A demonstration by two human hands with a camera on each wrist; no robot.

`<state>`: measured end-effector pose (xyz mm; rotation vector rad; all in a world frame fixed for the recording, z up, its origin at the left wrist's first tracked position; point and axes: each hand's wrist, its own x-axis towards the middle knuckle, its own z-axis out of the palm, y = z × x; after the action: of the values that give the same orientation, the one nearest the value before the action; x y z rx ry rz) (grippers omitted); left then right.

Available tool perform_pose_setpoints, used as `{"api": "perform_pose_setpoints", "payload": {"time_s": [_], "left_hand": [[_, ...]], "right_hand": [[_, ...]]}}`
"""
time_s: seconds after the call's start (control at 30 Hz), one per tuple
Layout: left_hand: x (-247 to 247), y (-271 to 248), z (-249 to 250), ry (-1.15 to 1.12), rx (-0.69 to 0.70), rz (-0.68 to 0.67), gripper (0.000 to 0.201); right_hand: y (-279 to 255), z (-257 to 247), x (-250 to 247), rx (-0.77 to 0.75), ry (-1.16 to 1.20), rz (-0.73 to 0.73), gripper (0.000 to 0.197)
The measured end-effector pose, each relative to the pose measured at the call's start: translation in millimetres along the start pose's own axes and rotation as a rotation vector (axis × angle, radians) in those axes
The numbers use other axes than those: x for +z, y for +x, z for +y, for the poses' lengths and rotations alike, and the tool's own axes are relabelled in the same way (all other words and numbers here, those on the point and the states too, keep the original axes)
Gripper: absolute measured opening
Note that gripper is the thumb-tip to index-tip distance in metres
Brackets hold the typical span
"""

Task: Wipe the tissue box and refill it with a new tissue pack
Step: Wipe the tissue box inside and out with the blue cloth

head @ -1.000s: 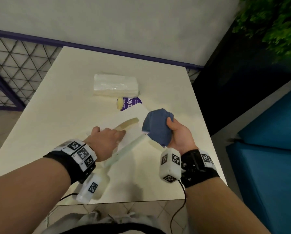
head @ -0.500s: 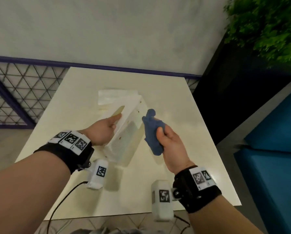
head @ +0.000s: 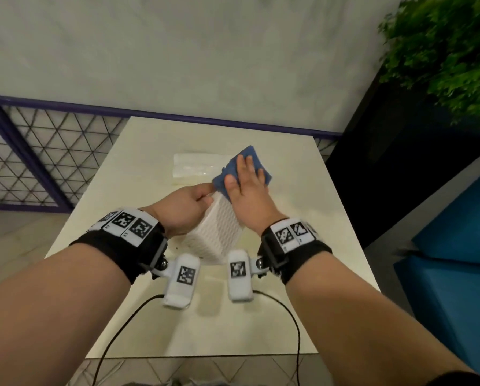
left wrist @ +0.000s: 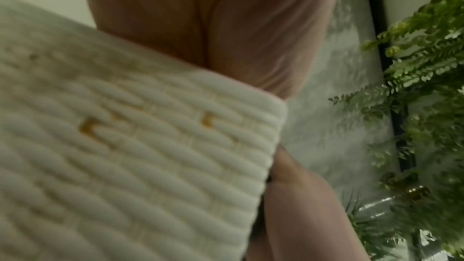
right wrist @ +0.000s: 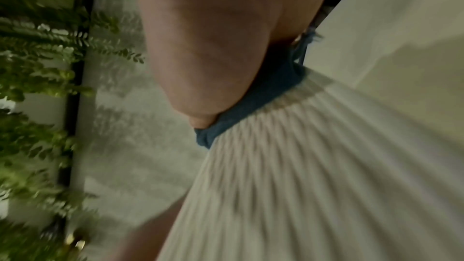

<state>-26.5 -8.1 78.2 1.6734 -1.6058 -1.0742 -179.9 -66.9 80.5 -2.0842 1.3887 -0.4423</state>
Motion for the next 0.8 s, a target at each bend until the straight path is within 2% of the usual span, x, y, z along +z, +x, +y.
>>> {"api": "perform_pose_setpoints", "payload": {"time_s": [0.17,0.27,0.33,0.4,0.5,0.57,0.7,0.8], "left_hand": [[-15.7,1.8,4.9,-0.242,-0.078,-0.002,0.045],[-16.5,2.5,6.4,-0.268,-0.072,0.004,0.041],[-14.9,0.4,5.7,-0.209,-0.040,0.020,0.045],[-9.8,-1.2,2.8,-0.172,-0.013,0.001,0.043],[-3.1,-1.9,-0.8,-0.208,-0.046,0.011,0.043],[-3.8,-0.2,1.2,-0.200,-0.040,0.035,0.043],[-21.6,7.3,0.5,-0.189,-0.058,0.113,0.045],[-28.8,7.0,0.0,-0.071,-0.087,0.096,0.044]], "right_hand": [[-66.4,-9.0,45.3,-0.273,0.037,-0.082,0.066],[-65.7,0.1,47.6,-0.373,0.022,-0.071,0.068],[-38.6,10.6,32.2,-0.349,0.021,0.021,0.067],[-2.0,19.2,7.4,-0.223,0.052,0.105,0.062],[36.8,23.8,-22.7,-0.027,0.088,0.103,0.056],[35.8,17.9,-20.0,-0.025,0.103,0.079,0.056],[-26.7,4.8,34.8,-0.281,0.132,-0.025,0.059],[-65.4,13.6,63.4,-0.455,0.082,-0.110,0.065]]}}
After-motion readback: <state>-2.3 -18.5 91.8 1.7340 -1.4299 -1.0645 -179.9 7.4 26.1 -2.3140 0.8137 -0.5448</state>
